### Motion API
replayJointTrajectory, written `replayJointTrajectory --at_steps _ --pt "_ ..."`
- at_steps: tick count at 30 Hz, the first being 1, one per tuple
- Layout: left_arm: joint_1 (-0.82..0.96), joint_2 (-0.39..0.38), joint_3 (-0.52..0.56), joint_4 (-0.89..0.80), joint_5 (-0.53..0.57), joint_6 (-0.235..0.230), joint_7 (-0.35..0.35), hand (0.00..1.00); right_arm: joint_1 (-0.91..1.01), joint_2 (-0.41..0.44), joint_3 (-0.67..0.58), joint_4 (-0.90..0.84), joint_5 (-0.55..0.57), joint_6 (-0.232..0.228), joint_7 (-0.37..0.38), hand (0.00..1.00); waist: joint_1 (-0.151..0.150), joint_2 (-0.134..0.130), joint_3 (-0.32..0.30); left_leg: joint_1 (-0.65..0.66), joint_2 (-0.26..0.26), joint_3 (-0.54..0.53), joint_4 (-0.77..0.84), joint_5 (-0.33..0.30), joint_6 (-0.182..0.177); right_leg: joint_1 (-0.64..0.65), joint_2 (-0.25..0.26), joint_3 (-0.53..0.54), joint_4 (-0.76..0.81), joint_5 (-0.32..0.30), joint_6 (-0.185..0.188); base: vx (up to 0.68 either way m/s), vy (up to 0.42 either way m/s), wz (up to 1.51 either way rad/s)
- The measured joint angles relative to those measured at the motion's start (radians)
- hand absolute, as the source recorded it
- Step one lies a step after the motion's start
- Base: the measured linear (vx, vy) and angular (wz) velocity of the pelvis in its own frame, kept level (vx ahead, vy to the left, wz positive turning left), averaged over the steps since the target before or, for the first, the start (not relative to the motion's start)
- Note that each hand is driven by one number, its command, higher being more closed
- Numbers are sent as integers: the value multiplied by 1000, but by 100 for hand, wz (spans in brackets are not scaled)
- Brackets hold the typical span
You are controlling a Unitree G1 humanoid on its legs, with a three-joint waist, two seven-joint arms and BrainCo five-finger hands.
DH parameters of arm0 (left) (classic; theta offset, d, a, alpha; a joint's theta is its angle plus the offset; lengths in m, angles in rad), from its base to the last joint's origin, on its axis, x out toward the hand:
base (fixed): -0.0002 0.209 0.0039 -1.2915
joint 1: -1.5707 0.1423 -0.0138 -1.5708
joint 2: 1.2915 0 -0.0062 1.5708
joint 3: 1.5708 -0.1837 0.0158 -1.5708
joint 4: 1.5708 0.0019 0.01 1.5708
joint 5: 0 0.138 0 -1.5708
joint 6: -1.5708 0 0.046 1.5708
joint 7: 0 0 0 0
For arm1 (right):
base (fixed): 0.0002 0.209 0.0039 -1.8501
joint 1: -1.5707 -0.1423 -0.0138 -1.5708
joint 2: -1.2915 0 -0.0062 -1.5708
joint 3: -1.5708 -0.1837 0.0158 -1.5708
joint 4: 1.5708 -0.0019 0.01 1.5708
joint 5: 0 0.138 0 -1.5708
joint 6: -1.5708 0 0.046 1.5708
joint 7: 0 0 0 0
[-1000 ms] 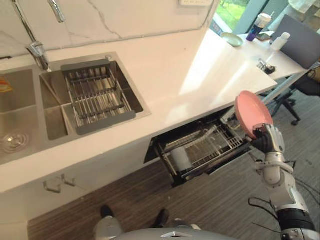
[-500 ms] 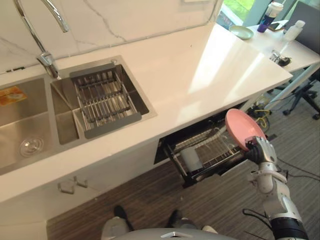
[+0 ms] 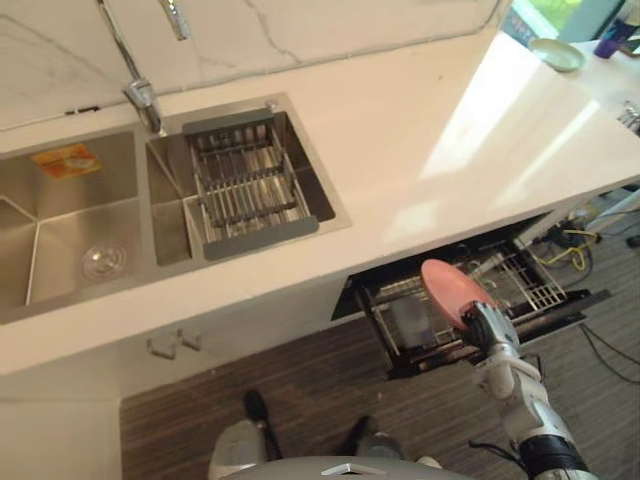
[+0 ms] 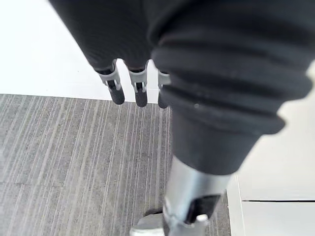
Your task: Walk over to the sink, pick up the cup, carry it to the dishwasher, place the cup inside the dishwasher, then close the dishwasher door
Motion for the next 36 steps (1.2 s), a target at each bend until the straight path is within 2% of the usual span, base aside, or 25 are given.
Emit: replayJointTrajectory --at_steps 5,10,12,17,19,20,22,23,28,31,33,36 --pt "-24 12 -2 -1 42 7 -9 0 -131 -47 60 80 3 65 0 100 17 16 55 -49 -3 -12 1 17 12 -59 -18 -8 52 -12 -5 -27 59 7" --pt "-64 20 -8 -40 50 18 -23 0 -347 -175 116 196 67 118 7 100 31 69 148 -113 -23 -38 -6 42 37 -142 -58 -17 130 -28 -16 -49 80 12" --pt "-77 24 -10 -40 50 19 -37 0 -408 -197 117 204 106 146 7 100 36 83 168 -129 -32 -41 -28 60 43 -174 -72 -15 146 -29 -17 -44 64 3" --pt "-95 37 -41 -41 47 27 -66 0 -536 -238 169 274 131 210 45 100 55 96 181 -177 -43 -43 -38 70 48 -245 -85 9 165 -27 -20 -4 23 -8" --pt "-107 37 -45 -41 36 20 -112 0 -579 -261 196 289 127 247 69 100 54 104 186 -195 -47 -52 -38 72 49 -269 -86 17 161 -21 -24 20 0 -14" --pt "-113 38 -55 -46 35 11 -167 0 -608 -271 195 315 131 272 77 0 57 110 190 -204 -50 -60 -38 72 48 -281 -84 28 155 -12 -24 33 -3 -18" --pt "-120 36 -93 -77 15 9 -226 0 -634 -295 194 351 144 311 76 0 60 122 199 -211 -55 -62 -38 72 48 -294 -79 45 142 9 -18 45 -2 -24" --pt "-127 36 -102 -78 15 9 -234 0 -638 -298 193 358 144 329 74 0 59 124 204 -211 -55 -64 -38 72 48 -296 -77 52 135 16 -17 48 -5 -25" --pt "-154 41 -127 -78 20 1 -228 0 -639 -298 182 431 144 391 66 0 50 128 212 -213 -56 -88 -36 74 43 -306 -72 70 126 25 -19 25 -11 -12" --pt "-166 42 -153 -77 19 14 -229 0 -638 -297 131 461 171 433 47 0 49 129 216 -218 -55 -97 -35 75 35 -306 -63 71 109 32 -24 -9 0 -2" --pt "-167 39 -157 -77 18 29 -231 0 -637 -294 91 465 191 447 23 0 49 128 216 -219 -54 -99 -34 76 33 -304 -59 71 100 35 -30 -15 6 0" --pt "-167 39 -156 -76 21 44 -232 0 -632 -285 48 465 235 445 -34 0 45 124 219 -213 -53 -114 -34 77 23 -290 -59 65 95 37 -32 -4 -1 4"
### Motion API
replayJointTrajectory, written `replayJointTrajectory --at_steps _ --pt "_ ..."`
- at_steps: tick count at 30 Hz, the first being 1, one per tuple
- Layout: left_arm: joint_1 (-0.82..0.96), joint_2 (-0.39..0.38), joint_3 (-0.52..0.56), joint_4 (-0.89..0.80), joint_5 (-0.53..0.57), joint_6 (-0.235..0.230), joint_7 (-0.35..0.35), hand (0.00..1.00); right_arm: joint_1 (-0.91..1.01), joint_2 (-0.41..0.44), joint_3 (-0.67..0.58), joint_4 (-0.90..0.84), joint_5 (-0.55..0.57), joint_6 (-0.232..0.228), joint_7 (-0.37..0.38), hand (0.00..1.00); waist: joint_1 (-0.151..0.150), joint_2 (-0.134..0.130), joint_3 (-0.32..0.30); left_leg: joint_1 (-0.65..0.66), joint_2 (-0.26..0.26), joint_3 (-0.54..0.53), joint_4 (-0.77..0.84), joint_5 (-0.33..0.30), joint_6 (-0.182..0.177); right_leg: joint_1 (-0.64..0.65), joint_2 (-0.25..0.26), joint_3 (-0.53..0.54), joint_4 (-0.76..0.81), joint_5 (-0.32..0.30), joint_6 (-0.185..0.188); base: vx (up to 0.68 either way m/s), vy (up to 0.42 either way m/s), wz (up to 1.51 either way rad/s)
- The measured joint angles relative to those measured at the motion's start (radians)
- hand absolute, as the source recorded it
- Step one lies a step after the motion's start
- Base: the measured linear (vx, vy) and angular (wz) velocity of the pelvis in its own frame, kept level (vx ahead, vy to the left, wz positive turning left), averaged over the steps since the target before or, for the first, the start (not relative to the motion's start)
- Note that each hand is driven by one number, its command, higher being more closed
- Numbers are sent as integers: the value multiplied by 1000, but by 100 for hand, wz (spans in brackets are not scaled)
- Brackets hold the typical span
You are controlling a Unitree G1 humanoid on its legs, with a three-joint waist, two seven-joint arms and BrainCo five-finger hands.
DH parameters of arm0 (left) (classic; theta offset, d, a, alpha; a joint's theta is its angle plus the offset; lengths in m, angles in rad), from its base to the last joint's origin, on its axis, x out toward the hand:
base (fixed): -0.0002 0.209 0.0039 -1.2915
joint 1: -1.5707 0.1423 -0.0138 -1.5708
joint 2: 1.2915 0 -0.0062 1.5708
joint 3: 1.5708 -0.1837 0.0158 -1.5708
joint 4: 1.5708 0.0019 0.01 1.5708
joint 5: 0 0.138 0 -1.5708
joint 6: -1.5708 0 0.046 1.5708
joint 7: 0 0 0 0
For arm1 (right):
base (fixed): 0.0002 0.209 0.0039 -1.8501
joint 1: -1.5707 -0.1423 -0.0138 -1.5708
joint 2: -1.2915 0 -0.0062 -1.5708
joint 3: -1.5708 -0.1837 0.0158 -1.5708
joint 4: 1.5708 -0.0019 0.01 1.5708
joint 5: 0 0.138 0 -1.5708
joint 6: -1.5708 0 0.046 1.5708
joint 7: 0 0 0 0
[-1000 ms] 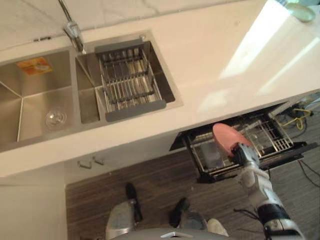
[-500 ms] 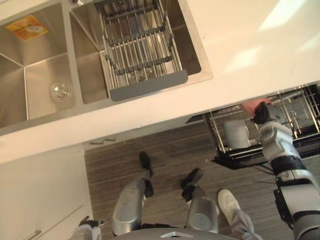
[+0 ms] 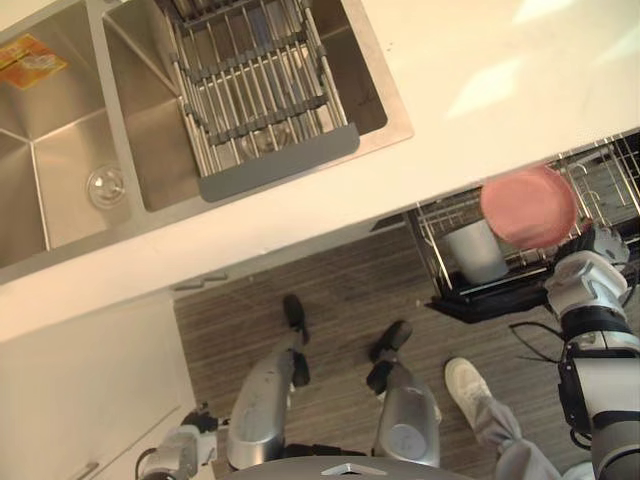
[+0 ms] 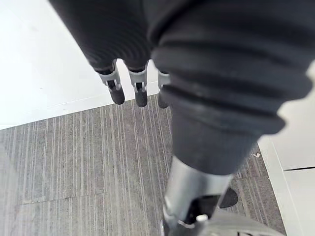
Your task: Walk over to the sink, pick up the cup, carry it to the dishwasher, place the cup inside the dishwasher, then close the dishwasher door
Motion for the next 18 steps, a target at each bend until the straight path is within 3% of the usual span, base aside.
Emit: replayJointTrajectory --at_steps 3,5,8,10,12,14,18 --pt "0 -6 1 -1 52 6 -2 0 38 42 -67 -45 106 -24 -57 0 0 -12 8 38 1 -2 0 -8 -12 41 3 -1 -9 0 1 1 0 2" --pt "0 -7 1 -2 87 22 -13 0 81 70 -104 -125 184 -65 -73 0 -6 -19 10 55 3 -1 0 -14 -20 60 6 0 -18 2 4 0 0 0" --pt "1 -8 6 0 137 60 -42 0 160 121 -139 -331 244 -112 -78 0 -27 -29 7 87 7 10 -3 -19 -26 94 14 5 -42 14 14 17 -4 -11" --pt "3 -8 40 10 138 78 -44 0 197 150 -149 -466 267 -122 -77 0 -29 -46 0 123 13 37 -22 -21 -22 111 24 29 -62 22 11 37 -32 -35" --pt "12 -2 90 22 156 91 -40 0 269 208 -221 -679 301 -168 -69 0 -55 -77 -26 157 25 57 -40 -19 -19 139 43 37 -86 24 11 67 -64 -21" --pt "26 -2 120 44 175 97 -38 0 331 210 -272 -802 303 -202 -78 0 -70 -109 -63 185 34 79 -41 -24 -26 160 57 52 -102 24 10 78 -63 -24" --pt "62 0 124 58 173 114 -11 0 415 213 -428 -859 405 -239 -171 0 -101 -147 -121 235 46 105 -51 -33 -39 199 73 67 -118 18 11 91 -60 -18"
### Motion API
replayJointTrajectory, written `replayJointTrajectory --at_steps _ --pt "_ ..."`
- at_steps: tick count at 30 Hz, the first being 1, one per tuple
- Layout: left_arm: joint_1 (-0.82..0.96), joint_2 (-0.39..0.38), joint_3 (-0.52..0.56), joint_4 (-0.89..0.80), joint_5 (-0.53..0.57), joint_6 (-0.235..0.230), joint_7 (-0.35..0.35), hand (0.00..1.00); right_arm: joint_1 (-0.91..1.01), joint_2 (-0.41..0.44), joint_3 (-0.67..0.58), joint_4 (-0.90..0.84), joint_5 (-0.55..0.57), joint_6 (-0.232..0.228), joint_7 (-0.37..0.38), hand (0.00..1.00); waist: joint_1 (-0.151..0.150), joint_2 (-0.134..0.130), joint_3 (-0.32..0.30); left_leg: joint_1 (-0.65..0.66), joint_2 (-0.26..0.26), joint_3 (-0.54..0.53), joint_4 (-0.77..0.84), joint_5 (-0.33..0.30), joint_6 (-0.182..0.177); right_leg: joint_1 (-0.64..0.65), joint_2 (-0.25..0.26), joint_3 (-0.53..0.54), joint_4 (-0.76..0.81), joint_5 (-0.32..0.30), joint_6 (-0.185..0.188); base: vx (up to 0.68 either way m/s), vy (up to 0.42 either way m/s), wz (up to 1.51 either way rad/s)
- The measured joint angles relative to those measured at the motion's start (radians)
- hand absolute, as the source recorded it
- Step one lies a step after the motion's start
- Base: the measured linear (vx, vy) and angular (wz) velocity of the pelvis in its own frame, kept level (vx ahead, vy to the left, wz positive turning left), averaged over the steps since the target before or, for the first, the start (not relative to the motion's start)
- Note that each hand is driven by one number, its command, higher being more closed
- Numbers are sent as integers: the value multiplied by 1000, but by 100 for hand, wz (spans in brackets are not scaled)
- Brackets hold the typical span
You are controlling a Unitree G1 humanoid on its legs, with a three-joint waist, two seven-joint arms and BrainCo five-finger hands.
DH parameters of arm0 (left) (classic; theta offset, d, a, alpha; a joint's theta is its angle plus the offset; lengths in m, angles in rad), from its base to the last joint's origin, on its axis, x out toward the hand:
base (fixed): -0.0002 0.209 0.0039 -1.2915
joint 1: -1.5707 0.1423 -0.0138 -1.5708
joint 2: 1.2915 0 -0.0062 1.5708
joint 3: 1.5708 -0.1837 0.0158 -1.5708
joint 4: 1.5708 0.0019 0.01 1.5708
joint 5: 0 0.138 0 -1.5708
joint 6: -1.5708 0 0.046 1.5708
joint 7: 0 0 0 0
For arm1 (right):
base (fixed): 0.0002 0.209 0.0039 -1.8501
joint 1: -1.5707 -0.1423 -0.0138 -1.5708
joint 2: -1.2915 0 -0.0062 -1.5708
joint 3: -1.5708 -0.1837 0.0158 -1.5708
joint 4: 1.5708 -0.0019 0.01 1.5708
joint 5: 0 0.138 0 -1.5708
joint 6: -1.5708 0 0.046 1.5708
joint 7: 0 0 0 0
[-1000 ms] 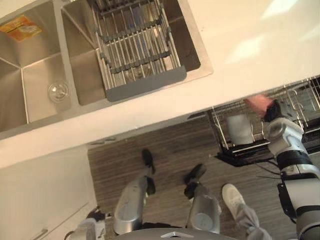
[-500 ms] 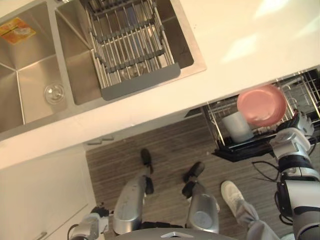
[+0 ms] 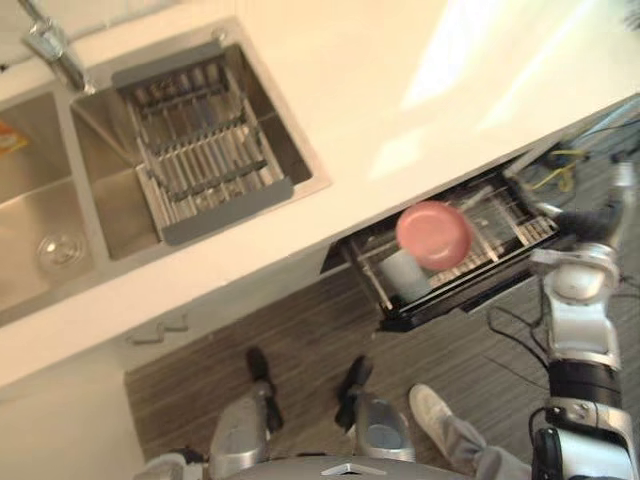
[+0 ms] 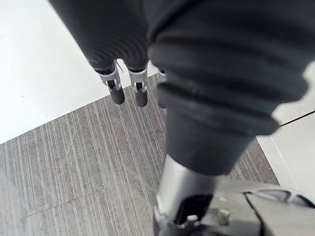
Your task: Walk over to the sink, pick up the cup, carry it to the dishwasher, place the cup inside the dishwasher, then close the dishwasher door
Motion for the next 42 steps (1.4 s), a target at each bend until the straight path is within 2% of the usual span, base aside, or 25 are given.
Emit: replayJointTrajectory --at_steps 3,5,7,9,11,14,16,17,19,21,23,24,25,27,32,35,38,39,42 --pt "18 -2 2 2 -1 22 17 0 76 12 -125 55 136 -21 -26 0 -19 -8 -29 31 8 15 -2 -7 -8 21 8 12 0 -7 -1 47 -42 -16" --pt "34 -11 2 0 -1 38 36 0 124 30 -180 125 286 -48 13 0 -35 -4 -51 44 9 16 -1 -10 -12 33 8 9 0 -15 0 12 -20 -6" --pt "50 -28 30 0 -11 41 62 0 190 81 -227 160 452 -96 68 0 -44 10 -73 56 13 25 4 -15 -17 40 10 8 3 -25 4 -2 -19 -10" --pt "58 -34 34 2 -25 45 78 0 222 142 -242 163 483 -129 90 0 -56 18 -84 52 19 27 16 -32 -22 47 13 5 4 -32 -5 -36 -16 -1" --pt "61 -40 34 3 -36 54 87 0 250 202 -248 168 483 -141 122 0 -59 28 -91 53 25 31 22 -39 -19 61 14 -10 2 -32 -5 -53 -5 12" --pt "65 -46 33 11 -61 47 103 0 263 270 -214 267 537 -160 181 0 -50 39 -103 47 38 62 33 -56 -12 65 13 -24 2 -37 -6 -29 11 16" --pt "69 -49 32 18 -88 32 110 0 263 310 -168 340 625 -184 228 0 -39 48 -109 39 40 62 34 -56 -12 66 12 -41 1 -37 -6 -7 16 21" --pt "70 -59 32 18 -106 22 130 0 262 348 -124 398 727 -202 270 0 -26 56 -114 31 41 62 33 -55 -13 66 10 -55 -1 -37 -6 16 13 25" --pt "73 -68 32 18 -119 7 143 0 262 384 -72 438 787 -221 293 0 -9 65 -120 27 41 61 33 -48 -23 70 6 -75 -1 -39 -3 36 18 37" --pt "86 -80 32 18 -128 -8 141 0 251 433 12 473 820 -259 298 0 12 79 -126 20 36 59 34 -43 -27 86 -9 -110 5 -47 9 64 50 56" --pt "94 -89 31 18 -128 -21 131 0 232 443 60 485 829 -274 290 0 30 86 -125 17 27 57 34 -37 -28 95 -22 -129 11 -52 19 66 75 38" --pt "107 -96 31 18 -128 -33 119 0 212 460 48 517 864 -318 253 0 41 98 -131 17 19 58 34 -27 -27 95 -35 -136 22 -57 27 74 99 26" --pt "121 -101 32 18 -128 -41 113 0 208 452 57 527 875 -338 244 0 46 97 -130 16 9 57 33 -27 -27 95 -48 -149 31 -60 33 75 100 20" --pt "126 -98 32 19 -128 -52 99 0 192 436 68 559 879 -347 231 0 52 94 -122 13 -4 52 32 -26 -26 92 -66 -156 51 -64 38 78 85 14" --pt "127 -106 32 34 -126 -106 73 0 169 408 70 592 898 -381 190 0 58 110 -113 14 -32 20 36 -20 -18 91 -116 -184 121 -98 65 45 65 20" --pt "127 -108 32 57 -122 -133 50 0 122 394 85 630 896 -402 178 0 65 115 -111 4 -42 -11 56 -16 -34 91 -140 -203 159 -127 70 -10 18 19" --pt "128 -128 32 72 -115 -152 30 0 59 342 102 646 895 -393 171 0 91 142 -100 -12 -50 -56 69 -9 -45 78 -151 -210 173 -130 68 -65 40 14" --pt "127 -134 32 77 -115 -158 27 0 16 323 103 663 896 -389 172 0 96 152 -96 -26 -56 -64 69 4 -60 70 -159 -216 183 -130 67 -68 45 20" --pt "127 -144 30 79 -118 -164 13 0 -61 285 103 665 906 -374 187 0 100 179 -82 -51 -58 -104 65 23 -55 57 -166 -237 204 -133 57 -92 37 26"
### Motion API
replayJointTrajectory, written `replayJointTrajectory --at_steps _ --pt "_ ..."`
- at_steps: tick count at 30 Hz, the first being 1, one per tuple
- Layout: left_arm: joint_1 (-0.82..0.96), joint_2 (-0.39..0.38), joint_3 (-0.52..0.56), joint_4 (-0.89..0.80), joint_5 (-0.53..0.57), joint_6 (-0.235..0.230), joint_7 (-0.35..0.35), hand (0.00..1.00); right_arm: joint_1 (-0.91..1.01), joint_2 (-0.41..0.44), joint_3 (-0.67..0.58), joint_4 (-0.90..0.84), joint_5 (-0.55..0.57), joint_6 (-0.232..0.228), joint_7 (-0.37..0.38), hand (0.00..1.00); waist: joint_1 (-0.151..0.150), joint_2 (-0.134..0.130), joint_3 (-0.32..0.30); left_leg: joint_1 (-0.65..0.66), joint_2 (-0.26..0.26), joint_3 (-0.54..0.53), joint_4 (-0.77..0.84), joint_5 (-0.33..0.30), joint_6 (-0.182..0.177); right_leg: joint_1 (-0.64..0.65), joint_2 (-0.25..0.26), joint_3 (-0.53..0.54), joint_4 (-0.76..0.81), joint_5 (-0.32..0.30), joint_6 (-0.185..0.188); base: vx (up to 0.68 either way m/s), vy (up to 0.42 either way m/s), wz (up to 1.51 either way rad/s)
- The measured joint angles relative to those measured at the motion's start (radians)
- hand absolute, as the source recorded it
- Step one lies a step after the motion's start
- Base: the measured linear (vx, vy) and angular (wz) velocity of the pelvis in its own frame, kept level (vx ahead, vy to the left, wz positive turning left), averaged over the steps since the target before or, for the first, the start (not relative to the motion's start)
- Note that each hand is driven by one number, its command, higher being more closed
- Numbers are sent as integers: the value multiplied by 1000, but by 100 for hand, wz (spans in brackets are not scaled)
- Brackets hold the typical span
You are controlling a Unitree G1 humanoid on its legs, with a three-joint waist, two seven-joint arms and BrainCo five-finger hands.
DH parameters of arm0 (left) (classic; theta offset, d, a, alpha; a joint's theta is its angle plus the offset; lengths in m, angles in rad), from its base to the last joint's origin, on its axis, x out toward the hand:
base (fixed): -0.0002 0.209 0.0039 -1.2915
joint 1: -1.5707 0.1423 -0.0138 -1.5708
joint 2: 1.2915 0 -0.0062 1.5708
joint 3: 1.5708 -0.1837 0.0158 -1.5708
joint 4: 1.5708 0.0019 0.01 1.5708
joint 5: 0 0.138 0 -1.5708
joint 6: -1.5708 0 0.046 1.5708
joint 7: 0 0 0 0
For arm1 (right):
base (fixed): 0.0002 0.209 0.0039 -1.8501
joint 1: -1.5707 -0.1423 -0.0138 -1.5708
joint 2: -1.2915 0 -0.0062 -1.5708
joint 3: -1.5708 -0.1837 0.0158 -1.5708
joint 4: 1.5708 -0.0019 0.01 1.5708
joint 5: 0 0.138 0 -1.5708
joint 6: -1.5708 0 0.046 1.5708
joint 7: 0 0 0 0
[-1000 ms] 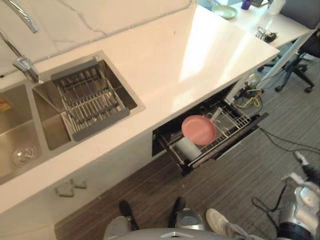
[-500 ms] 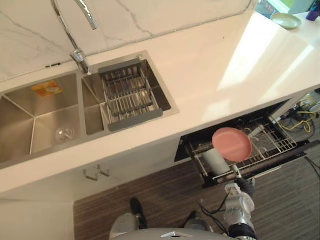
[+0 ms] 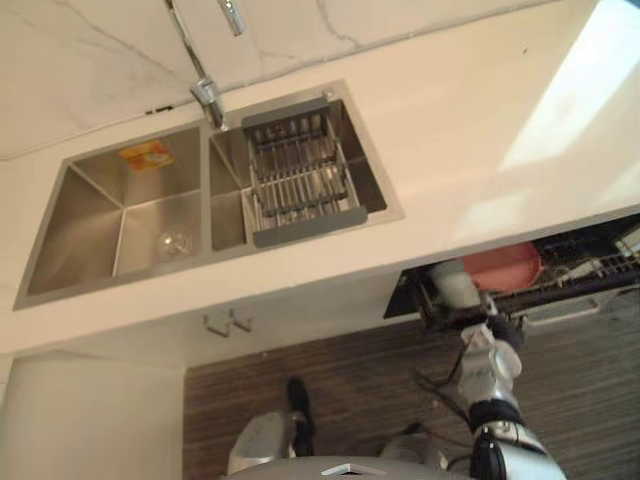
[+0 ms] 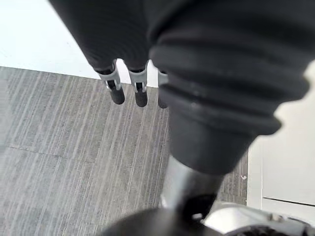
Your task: Walk over to the sink, pick up the cup, carry it to the dishwasher, place the cup inside the dishwasher, then close the dishwasher door
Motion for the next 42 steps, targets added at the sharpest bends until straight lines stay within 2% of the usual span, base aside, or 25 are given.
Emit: replayJointTrajectory --at_steps 2,4,6,7,10,12,15,17,18,20,23,25,27,30,31,33,34,35,36,37,38,39,40,41,42 --pt "0 -1 -1 6 -2 -14 0 0 -49 -20 2 0 8 15 33 0 9 9 8 -10 -2 -11 -7 4 6 -19 -11 -3 33 -11 -5 -66 35 13" --pt "-8 -5 -1 19 -12 -37 2 0 -107 -55 2 0 22 55 68 0 14 19 14 -36 -6 -37 -18 10 14 -49 -31 -21 88 -33 -11 -58 30 26" --pt "-20 -6 -1 16 -24 -46 10 0 -132 -75 24 0 37 80 88 0 36 19 15 -51 -7 -51 -32 25 34 -77 -46 -27 137 -57 -17 -42 2 24" --pt "-26 -7 1 15 -56 -52 23 0 -140 -75 28 0 49 85 91 0 35 18 15 -55 -6 -59 -49 33 45 -90 -53 -32 170 -71 -17 -30 -21 16" --pt "-38 8 6 -10 -134 -63 24 0 -140 -63 41 -4 47 102 107 0 35 -11 33 -57 0 -68 -53 46 61 -105 -65 -38 238 -114 -33 -32 -69 11" --pt "-42 14 8 -34 -176 -73 26 0 -136 -47 44 -6 47 109 107 0 34 -15 35 -59 7 -83 -51 49 57 -105 -63 -46 256 -131 -40 -33 -107 11" --pt "-59 9 20 -72 -258 -105 61 0 -57 -59 136 -64 39 114 111 0 42 -17 34 -57 20 -90 -49 55 49 -99 -54 -52 273 -155 -43 -26 -93 8" --pt "-61 4 39 -95 -281 -130 72 0 11 -53 267 -105 -5 121 184 0 45 -29 29 -54 31 -95 -47 62 45 -93 -41 -60 271 -160 -50 4 -115 10" --pt "-67 3 38 -100 -293 -145 64 0 53 -23 329 -115 -32 121 226 0 47 -31 25 -50 36 -116 -46 70 40 -68 -29 -83 259 -161 -49 25 -108 27" --pt "-69 3 37 -102 -322 -167 38 0 121 47 357 -95 -63 120 246 0 55 -44 8 -50 37 -140 -47 72 32 -43 -23 -107 252 -169 -40 40 -75 46" --pt "-64 4 39 -101 -343 -171 11 0 196 142 353 24 -206 144 228 0 67 -59 1 -48 30 -146 -49 64 21 -14 -22 -134 233 -167 -29 68 -32 29" --pt "-60 13 39 -100 -330 -169 -10 0 233 146 321 128 -307 167 193 0 64 -76 -5 -46 24 -142 -52 60 17 -6 -22 -135 210 -148 -21 75 16 1" --pt "-58 31 38 -99 -300 -162 -30 0 275 147 257 204 -347 183 170 0 60 -108 -11 -28 16 -136 -61 47 7 10 -19 -132 183 -132 -11 76 21 -7" --pt "-59 73 39 -98 -273 -110 -49 0 353 147 196 258 -447 187 167 0 54 -166 -54 -18 1 -126 -73 22 39 27 -21 -131 160 -124 4 76 11 -2" --pt "-63 96 39 -98 -273 -77 -52 0 377 149 185 266 -474 210 167 0 45 -195 -68 -16 -6 -114 -78 2 63 35 -29 -137 162 -127 13 62 7 11" --pt "-70 122 37 -96 -274 -38 -72 0 407 157 184 274 -487 257 167 0 40 -233 -91 -17 -28 -107 -80 -27 68 47 -52 -161 165 -129 42 165 20 36" --pt "-71 125 36 -88 -275 -29 -94 0 418 160 167 274 -488 295 168 0 33 -241 -95 -13 -42 -109 -80 -36 74 43 -79 -125 233 -112 27 194 66 52" --pt "-73 127 36 -80 -275 -23 -104 0 417 164 153 275 -488 315 168 0 30 -236 -95 -9 -45 -113 -80 -37 75 21 -91 -49 277 -90 -2 207 123 62" --pt "-75 128 34 -79 -277 -13 -126 0 417 161 114 272 -481 335 171 0 24 -223 -91 14 -46 -124 -73 -53 94 -26 -93 116 370 -28 -36 196 148 71" --pt "-84 126 17 -71 -277 8 -146 0 404 150 97 272 -469 350 171 0 11 -189 -67 35 -33 -164 -74 -50 107 -76 -96 229 468 2 -37 188 101 72" --pt "-90 132 7 -64 -277 13 -155 0 398 148 96 272 -463 360 171 0 3 -189 -68 41 -28 -186 -74 -56 116 -90 -81 265 468 -50 -28 119 44 72" --pt "-102 137 1 -52 -280 24 -170 0 389 152 97 268 -462 364 176 0 -4 -188 -68 49 -18 -213 -79 -58 118 -112 -36 319 432 -128 -21 84 6 67" --pt "-111 148 0 -38 -282 38 -190 0 388 163 95 269 -461 372 178 0 -11 -194 -69 56 -16 -229 -79 -60 115 -122 17 372 362 -147 -12 73 5 65" --pt "-114 152 0 -31 -280 44 -201 0 389 169 81 271 -461 377 179 0 -17 -197 -68 62 -17 -237 -80 -60 114 -123 42 399 321 -147 -10 59 -47 66" --pt "-123 159 -1 -12 -274 53 -222 0 400 173 63 273 -462 383 180 0 -24 -205 -71 70 -29 -249 -80 -63 108 -120 78 432 241 -111 -18 51 -75 48"
